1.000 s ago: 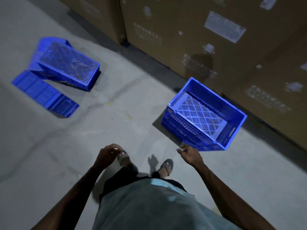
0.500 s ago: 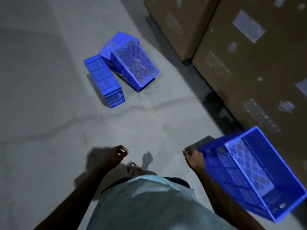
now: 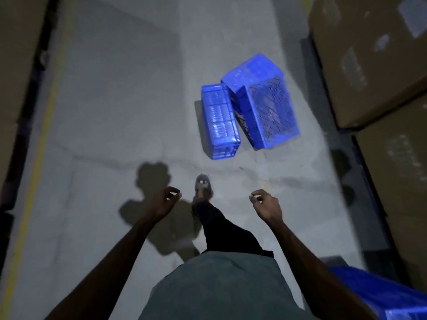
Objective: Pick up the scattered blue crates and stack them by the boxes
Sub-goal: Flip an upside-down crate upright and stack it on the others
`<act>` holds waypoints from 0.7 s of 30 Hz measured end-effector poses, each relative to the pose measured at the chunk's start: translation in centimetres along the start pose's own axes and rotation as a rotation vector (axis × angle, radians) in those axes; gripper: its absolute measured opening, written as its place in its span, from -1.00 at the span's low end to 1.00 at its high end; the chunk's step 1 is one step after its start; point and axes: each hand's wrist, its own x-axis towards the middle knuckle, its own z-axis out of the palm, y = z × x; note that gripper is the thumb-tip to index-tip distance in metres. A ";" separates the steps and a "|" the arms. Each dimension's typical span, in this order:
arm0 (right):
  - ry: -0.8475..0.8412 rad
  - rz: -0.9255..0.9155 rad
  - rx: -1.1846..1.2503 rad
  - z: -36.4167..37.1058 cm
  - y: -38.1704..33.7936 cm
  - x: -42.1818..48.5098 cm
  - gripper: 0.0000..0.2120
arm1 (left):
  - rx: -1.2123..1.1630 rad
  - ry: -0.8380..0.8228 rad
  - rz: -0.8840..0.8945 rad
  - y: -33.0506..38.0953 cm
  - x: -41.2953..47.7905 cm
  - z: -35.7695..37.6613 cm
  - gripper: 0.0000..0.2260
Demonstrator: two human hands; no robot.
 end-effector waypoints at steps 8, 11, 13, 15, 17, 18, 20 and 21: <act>-0.173 -0.094 -0.093 4.5 -18.0 14.0 -0.83 | -0.028 0.208 -0.074 -1.8 10.5 -15.2 -0.94; -0.229 -0.156 -0.116 5.0 -26.1 18.5 -0.83 | -0.023 0.266 -0.112 0.5 14.5 -21.7 -0.92; -0.263 -0.190 -0.154 5.0 -32.0 21.7 -0.81 | -0.025 0.286 -0.116 1.4 18.1 -25.4 -0.86; -0.271 -0.230 -0.168 4.7 -36.6 23.7 -0.80 | -0.046 0.305 -0.133 2.6 20.6 -27.7 -0.84; -0.269 -0.281 -0.162 4.9 -42.0 27.0 -0.80 | -0.077 0.344 -0.143 3.2 24.7 -30.7 -0.83; -0.261 -0.299 -0.158 4.9 -44.3 28.7 -0.81 | -0.085 0.344 -0.149 3.6 26.7 -31.9 -0.83; -0.258 -0.305 -0.147 5.3 -48.6 32.4 -0.81 | -0.078 0.330 -0.155 3.9 31.5 -34.5 -0.85; -0.256 -0.300 -0.139 5.6 -50.6 34.3 -0.80 | -0.081 0.319 -0.142 3.9 34.2 -35.9 -0.86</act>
